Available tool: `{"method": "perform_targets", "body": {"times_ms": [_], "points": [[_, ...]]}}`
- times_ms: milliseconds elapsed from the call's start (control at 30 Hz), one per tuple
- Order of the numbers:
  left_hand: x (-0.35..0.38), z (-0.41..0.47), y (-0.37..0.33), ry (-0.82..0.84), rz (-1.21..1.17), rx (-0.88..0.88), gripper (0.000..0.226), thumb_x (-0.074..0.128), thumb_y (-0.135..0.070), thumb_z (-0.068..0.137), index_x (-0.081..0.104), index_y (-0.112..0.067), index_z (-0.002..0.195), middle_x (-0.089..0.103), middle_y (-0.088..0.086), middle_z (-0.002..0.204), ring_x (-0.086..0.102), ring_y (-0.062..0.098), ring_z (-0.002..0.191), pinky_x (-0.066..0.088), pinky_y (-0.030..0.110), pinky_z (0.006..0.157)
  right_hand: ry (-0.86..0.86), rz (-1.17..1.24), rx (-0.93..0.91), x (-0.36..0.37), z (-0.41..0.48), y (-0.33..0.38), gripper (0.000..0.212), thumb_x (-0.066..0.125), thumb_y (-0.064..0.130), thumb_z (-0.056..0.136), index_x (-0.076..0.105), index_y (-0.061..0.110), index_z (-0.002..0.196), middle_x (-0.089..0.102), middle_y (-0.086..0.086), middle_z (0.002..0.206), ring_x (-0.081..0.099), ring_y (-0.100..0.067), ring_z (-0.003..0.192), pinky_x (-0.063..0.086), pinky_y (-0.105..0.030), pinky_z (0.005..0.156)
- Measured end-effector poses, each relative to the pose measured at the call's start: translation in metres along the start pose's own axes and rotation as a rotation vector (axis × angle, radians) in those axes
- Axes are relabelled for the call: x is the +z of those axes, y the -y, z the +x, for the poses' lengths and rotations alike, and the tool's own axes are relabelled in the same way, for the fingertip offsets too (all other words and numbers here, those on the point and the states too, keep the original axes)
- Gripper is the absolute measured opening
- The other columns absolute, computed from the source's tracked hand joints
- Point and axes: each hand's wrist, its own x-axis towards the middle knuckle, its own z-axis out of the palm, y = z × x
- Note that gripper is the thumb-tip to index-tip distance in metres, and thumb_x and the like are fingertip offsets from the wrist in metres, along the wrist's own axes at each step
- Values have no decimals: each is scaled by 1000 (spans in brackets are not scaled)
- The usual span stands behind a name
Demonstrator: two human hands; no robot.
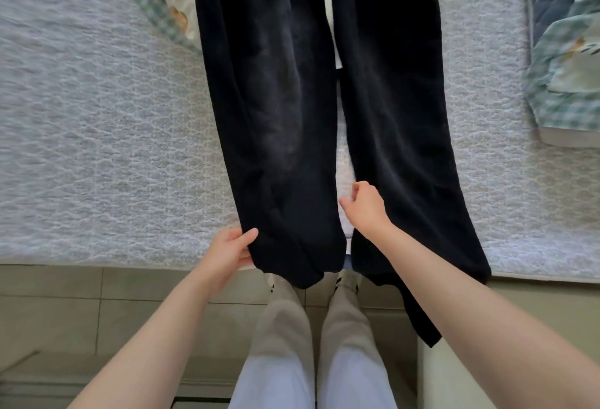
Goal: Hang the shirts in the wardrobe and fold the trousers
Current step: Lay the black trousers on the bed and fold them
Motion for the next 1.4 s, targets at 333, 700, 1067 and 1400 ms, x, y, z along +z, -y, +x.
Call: {"method": "perform_targets", "body": {"times_ms": [333,700,1067,1400], "points": [[-9,-11,1,-33,-316,-64,32,46,-34,103,63,-13,121,72,6,116,69,22,104,55,40,87,493,446,193,34,-36,-4,47,74,27,85,59,10,127,68,0,117,65,-16,104,54,-34,92],[2,-5,-2,-392,456,39,38,68,-17,76,49,-13,109,60,4,102,60,27,97,51,39,79,471,475,-109,31,-98,-13,23,63,25,93,62,30,115,70,14,111,66,-2,103,53,-26,93],[-48,-34,10,-150,261,45,19,59,2,78,72,-3,89,75,12,94,71,27,96,56,43,92,125,536,-27,11,-101,-47,10,59,26,96,59,18,102,73,-6,93,71,-19,85,56,-29,69],[-61,-36,26,-102,165,-22,20,53,7,78,68,3,92,73,14,95,67,32,93,54,42,85,466,362,-9,11,-104,-64,36,57,37,96,55,27,131,64,16,123,60,-3,113,47,-29,99]]}}
